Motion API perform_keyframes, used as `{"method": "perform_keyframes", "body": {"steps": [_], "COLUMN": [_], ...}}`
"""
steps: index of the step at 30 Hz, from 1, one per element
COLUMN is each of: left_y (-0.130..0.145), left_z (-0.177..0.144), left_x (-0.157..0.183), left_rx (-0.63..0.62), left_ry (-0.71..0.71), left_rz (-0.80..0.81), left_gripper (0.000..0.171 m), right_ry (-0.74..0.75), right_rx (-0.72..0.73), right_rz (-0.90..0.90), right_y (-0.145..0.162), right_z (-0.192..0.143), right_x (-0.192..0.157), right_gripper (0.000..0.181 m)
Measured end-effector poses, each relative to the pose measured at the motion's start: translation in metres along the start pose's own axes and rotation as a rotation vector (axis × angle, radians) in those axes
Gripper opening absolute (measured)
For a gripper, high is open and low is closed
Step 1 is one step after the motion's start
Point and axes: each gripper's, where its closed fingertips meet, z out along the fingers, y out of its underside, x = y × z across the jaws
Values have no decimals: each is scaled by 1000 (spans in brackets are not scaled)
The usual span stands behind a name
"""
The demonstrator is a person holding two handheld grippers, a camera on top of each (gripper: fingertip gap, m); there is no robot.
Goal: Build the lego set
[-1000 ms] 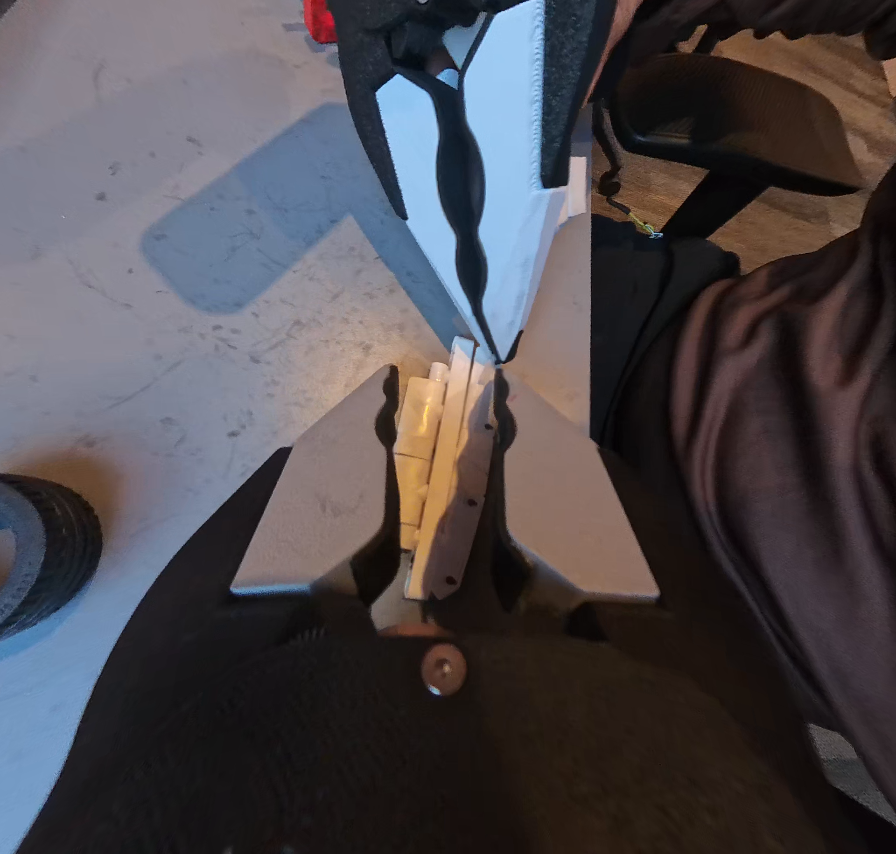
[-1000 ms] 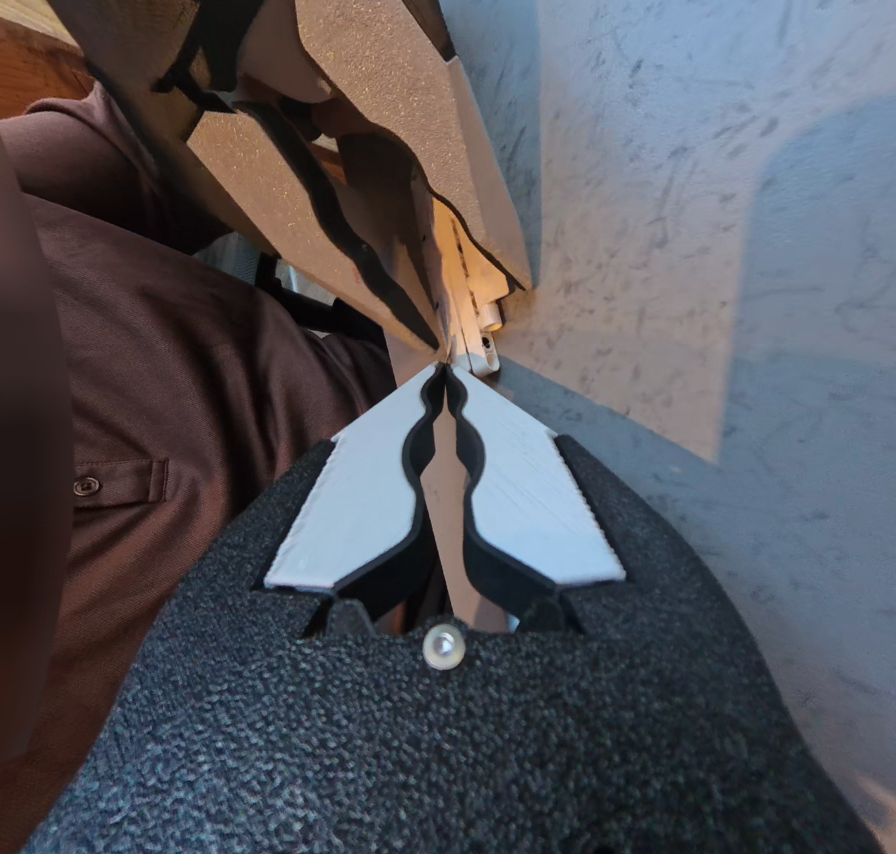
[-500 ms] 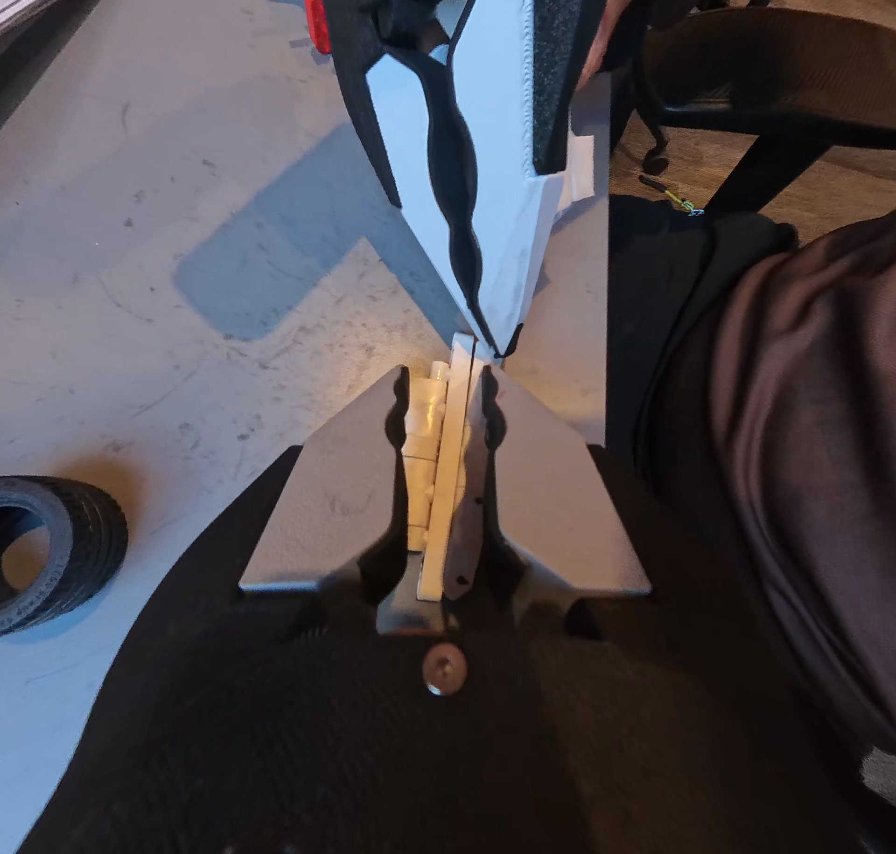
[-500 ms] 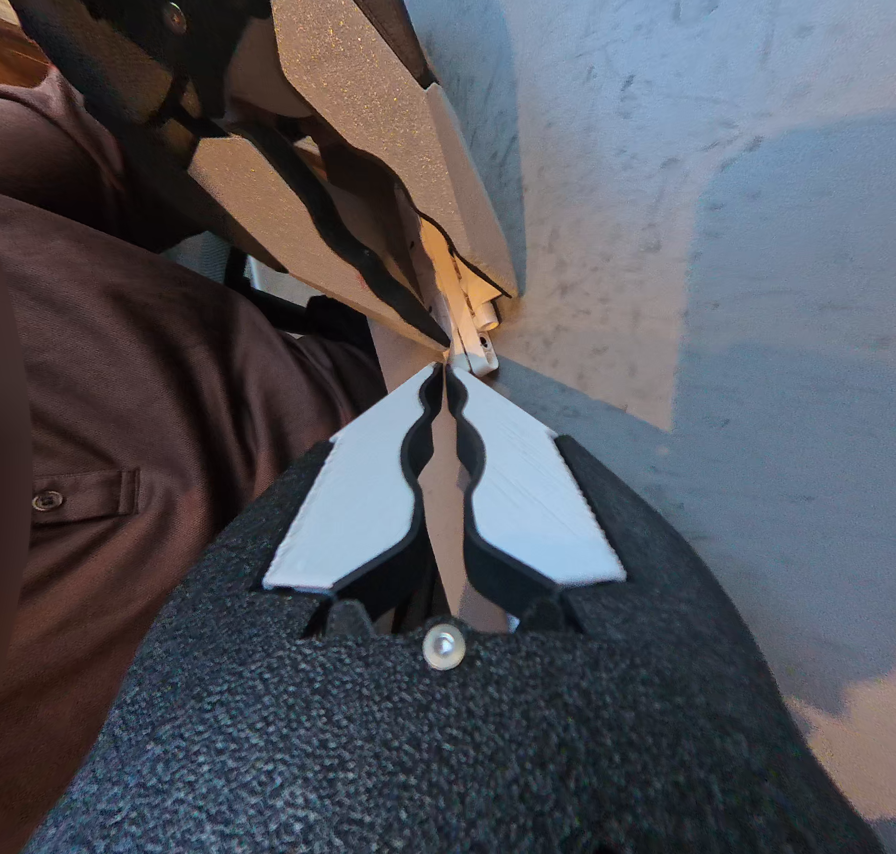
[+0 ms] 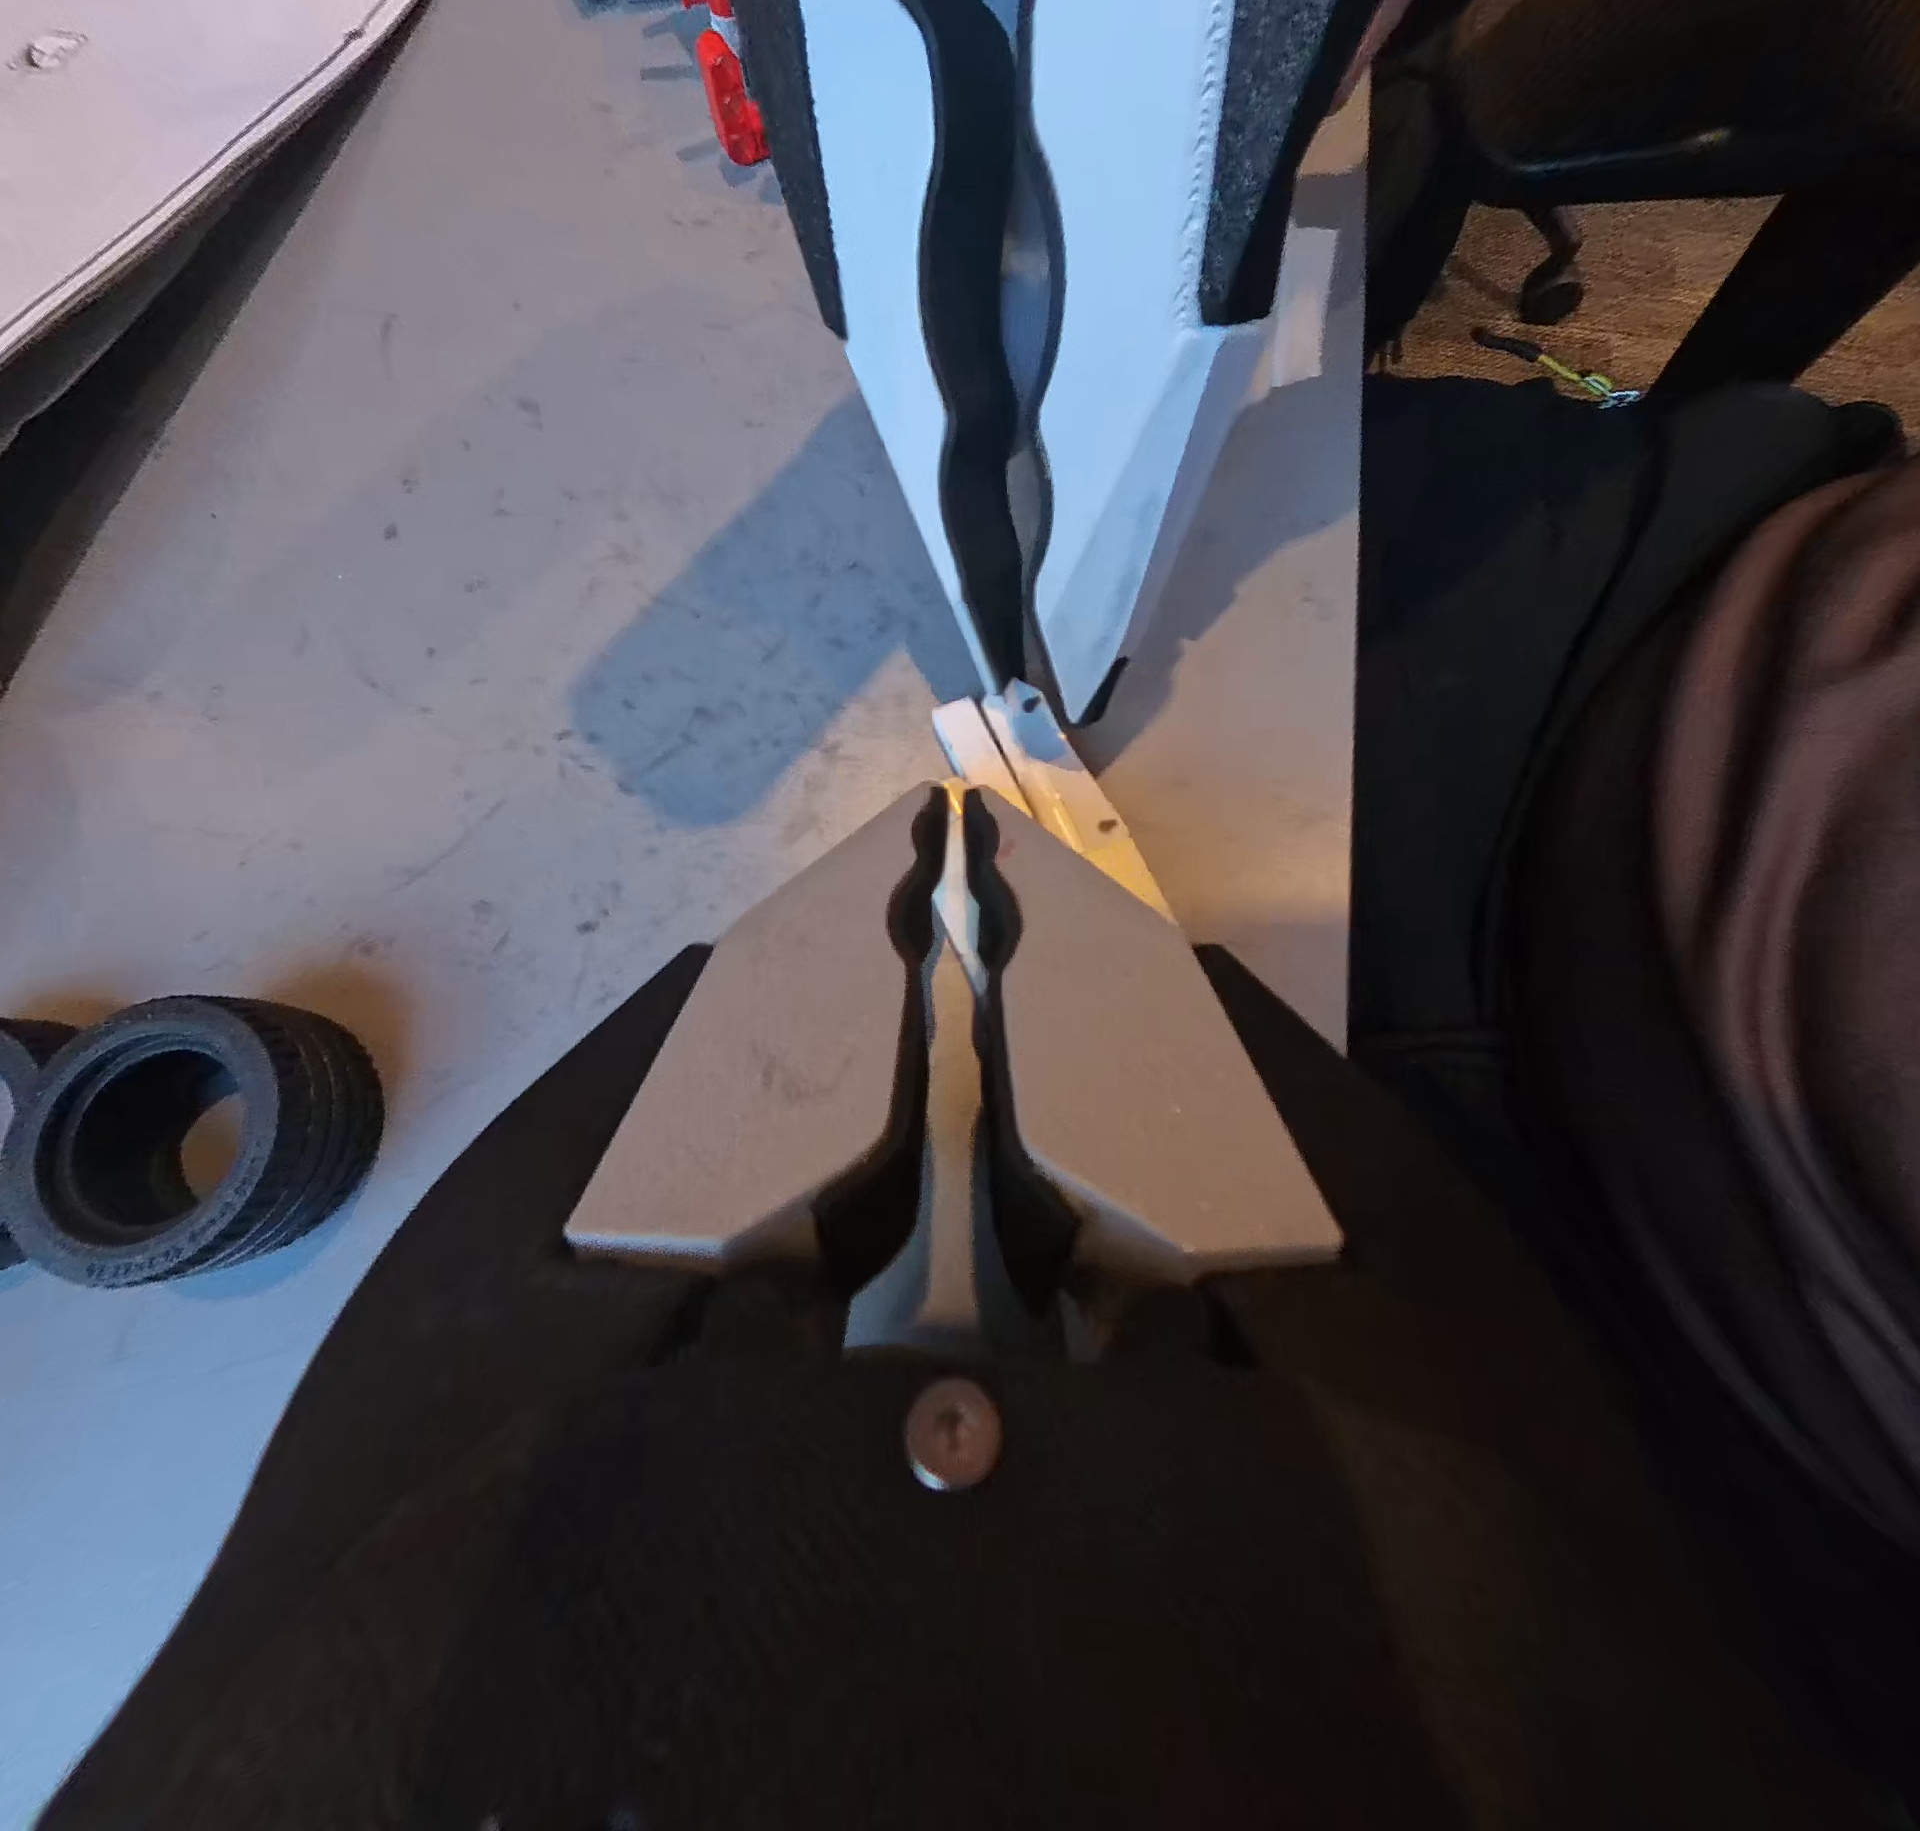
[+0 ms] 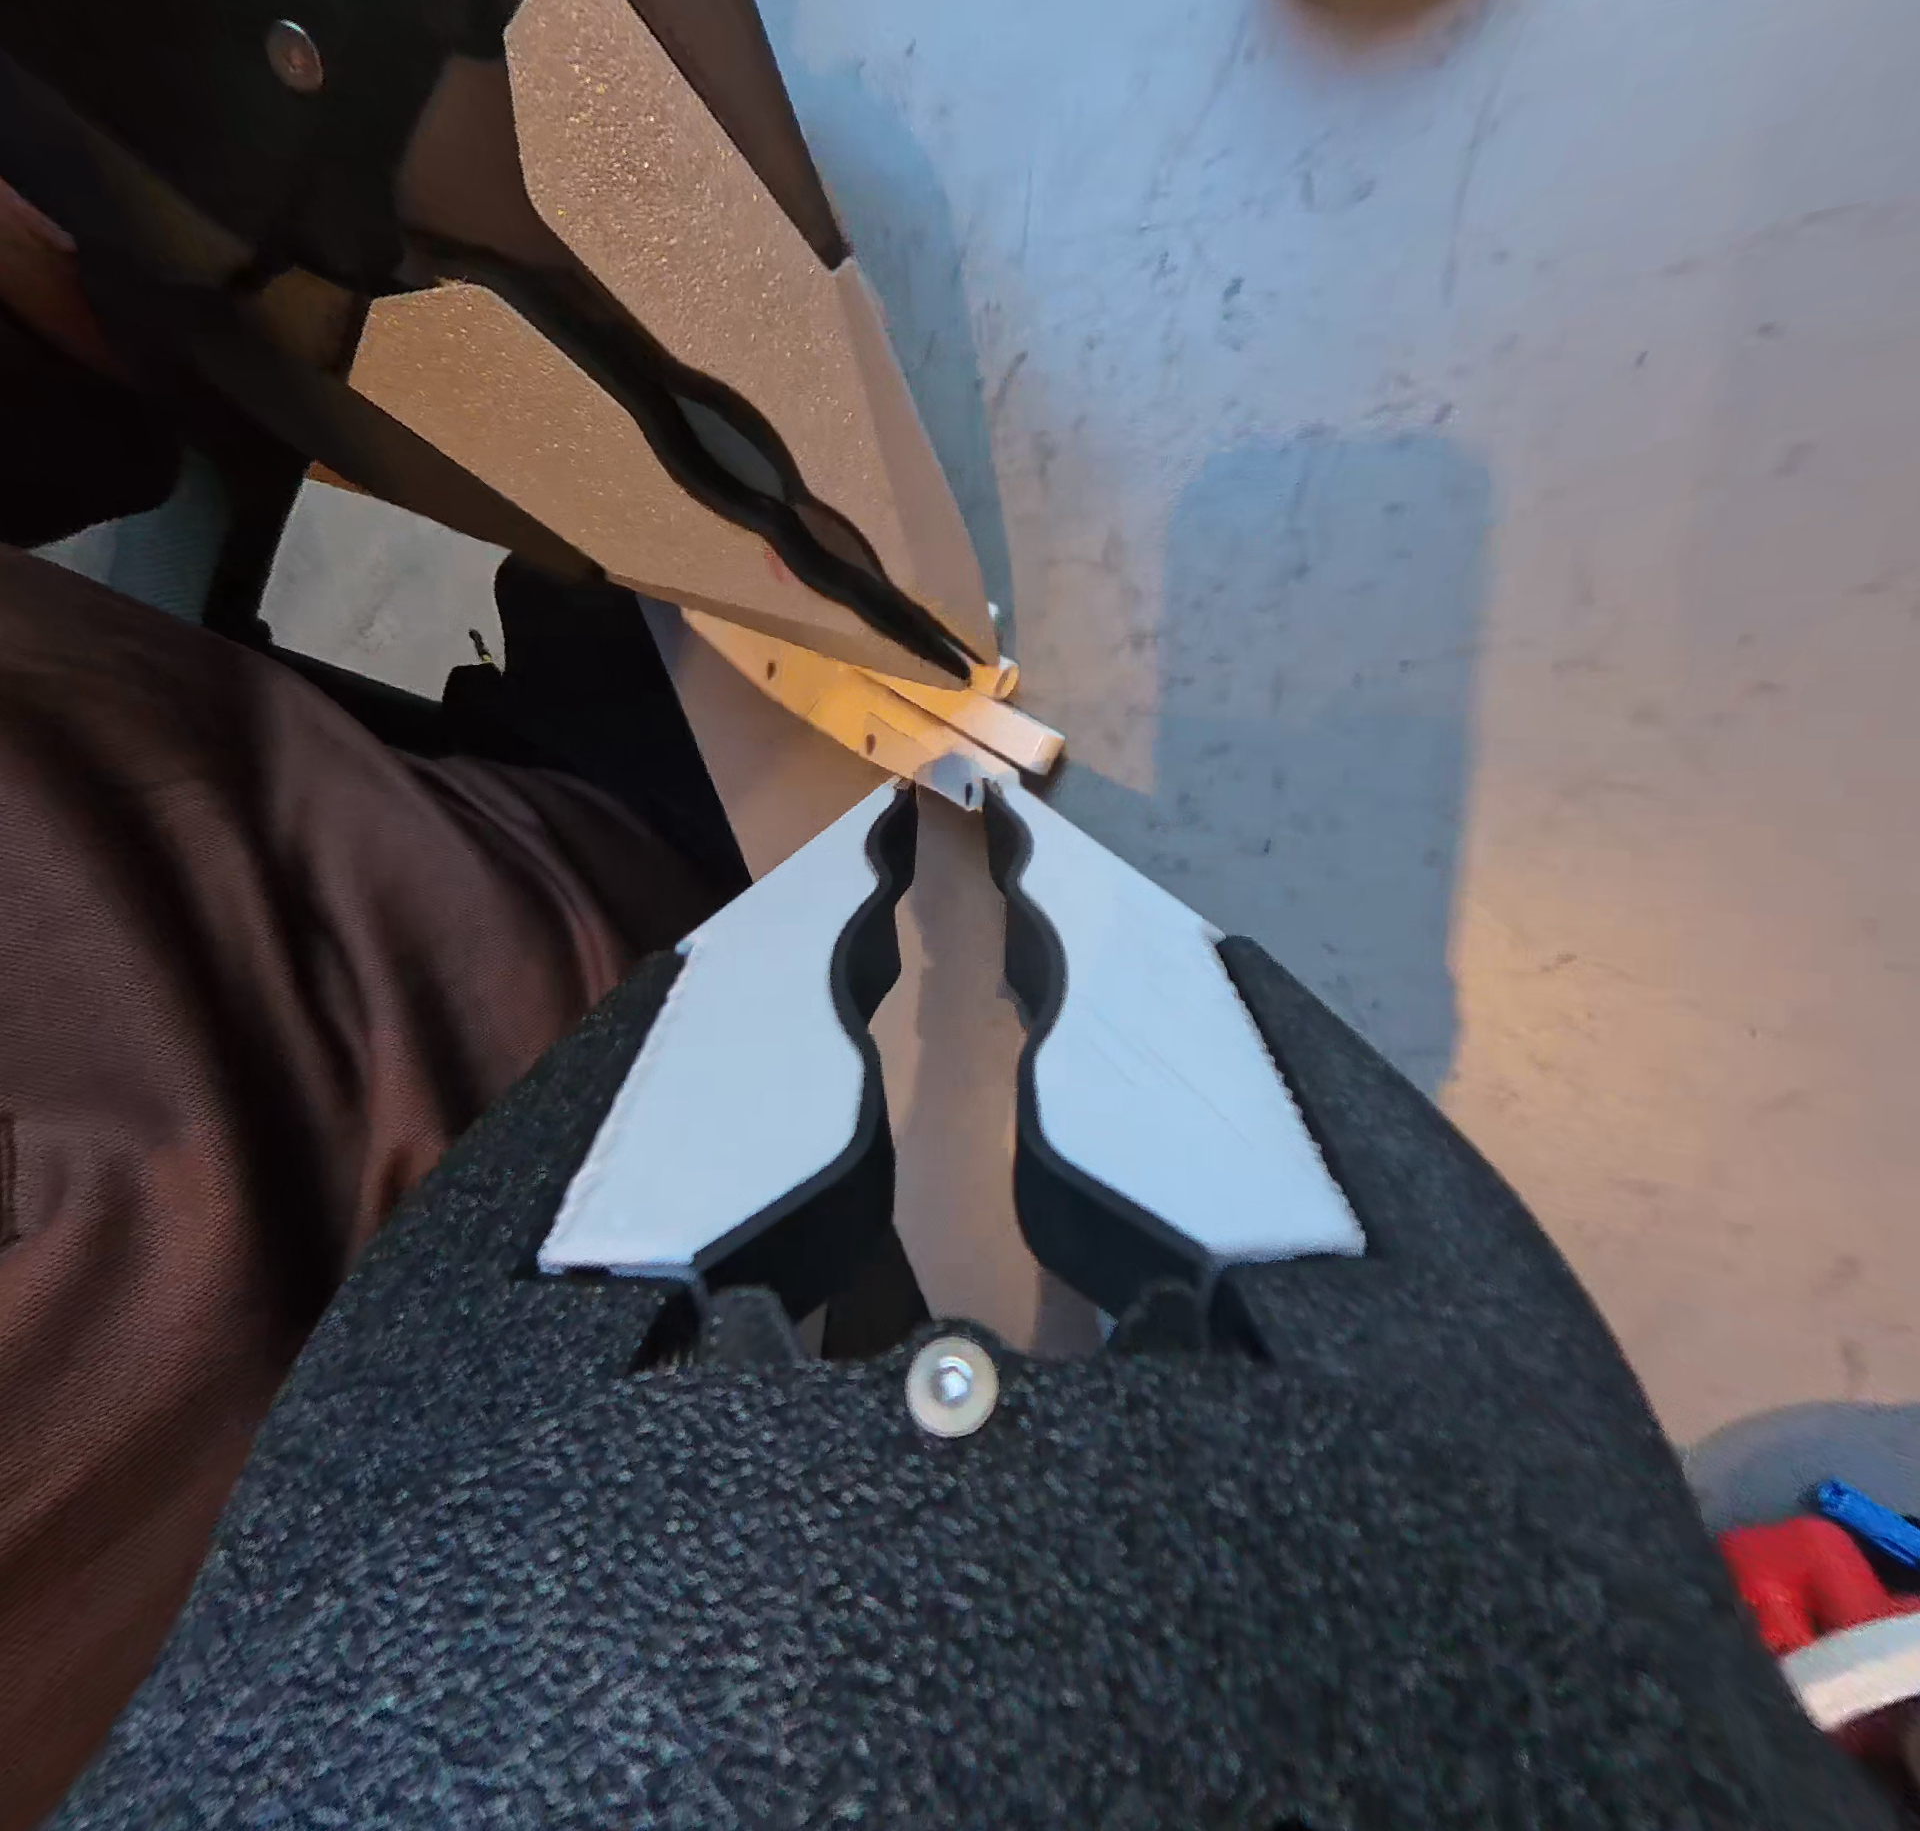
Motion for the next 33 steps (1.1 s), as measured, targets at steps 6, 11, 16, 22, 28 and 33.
{"method": "perform_keyframes", "body": {"steps": [6, 11, 16, 22, 28, 33], "left_y": [0, 0, 0, 0, 0, 0], "left_z": [0, 0, -1, -1, -1, -1], "left_x": [1, 1, 2, 2, 3, 3], "left_rx": [6, 6, 7, 8, 9, 8], "left_ry": [4, 0, 5, 4, 10, 7], "left_rz": [17, 10, 7, 11, 6, 1], "left_gripper": [0, 0, 0, 0, 0, 0], "right_ry": [182, 313, 196, 337, 395, 447], "right_rx": [53, 111, 165, 160, 194, 177], "right_rz": [-96, -127, -88, -182, -284, -286], "right_y": [-8, -9, -6, -9, -13, -7], "right_z": [-6, -17, -5, -7, -15, -15], "right_x": [13, 31, 17, 30, 23, 33], "right_gripper": [25, 31, 49, 45, 44, 43]}}
